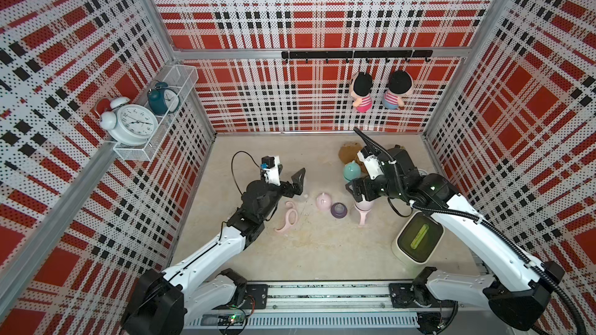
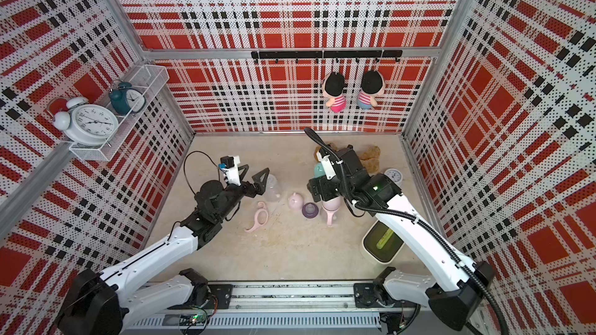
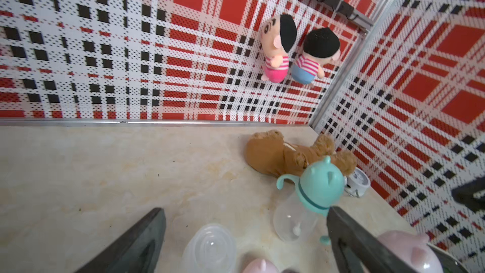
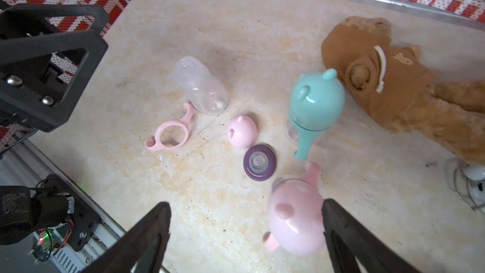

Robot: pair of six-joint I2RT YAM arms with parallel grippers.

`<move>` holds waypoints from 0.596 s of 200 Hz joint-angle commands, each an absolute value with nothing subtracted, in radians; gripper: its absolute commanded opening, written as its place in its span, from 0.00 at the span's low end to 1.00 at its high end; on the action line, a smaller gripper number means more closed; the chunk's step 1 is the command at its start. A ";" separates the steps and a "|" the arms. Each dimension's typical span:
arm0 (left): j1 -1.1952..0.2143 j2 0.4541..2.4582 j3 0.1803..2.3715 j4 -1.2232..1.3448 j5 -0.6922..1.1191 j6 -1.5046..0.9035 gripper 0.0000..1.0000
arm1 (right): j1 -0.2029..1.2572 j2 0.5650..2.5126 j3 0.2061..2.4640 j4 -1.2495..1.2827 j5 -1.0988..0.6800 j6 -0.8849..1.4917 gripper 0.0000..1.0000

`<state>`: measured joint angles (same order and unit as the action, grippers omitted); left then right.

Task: Assemble the baby bottles
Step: Pick up the baby bottle from the center of the board.

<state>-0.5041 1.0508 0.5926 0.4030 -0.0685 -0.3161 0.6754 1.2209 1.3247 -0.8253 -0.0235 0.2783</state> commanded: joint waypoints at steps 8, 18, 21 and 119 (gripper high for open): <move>-0.469 0.993 0.651 0.245 -0.154 -0.396 0.98 | 0.726 1.289 1.307 -0.645 -0.036 0.255 0.92; -0.458 0.977 0.665 0.204 -0.166 -0.407 0.98 | 0.744 1.320 1.304 -0.594 -0.031 0.254 0.92; -0.456 0.973 0.669 0.192 -0.171 -0.409 0.98 | 0.749 1.332 1.304 -0.580 -0.031 0.252 0.92; -0.373 0.869 0.728 -0.071 -0.232 -0.410 0.98 | 0.834 1.705 1.362 -0.269 0.035 0.192 0.93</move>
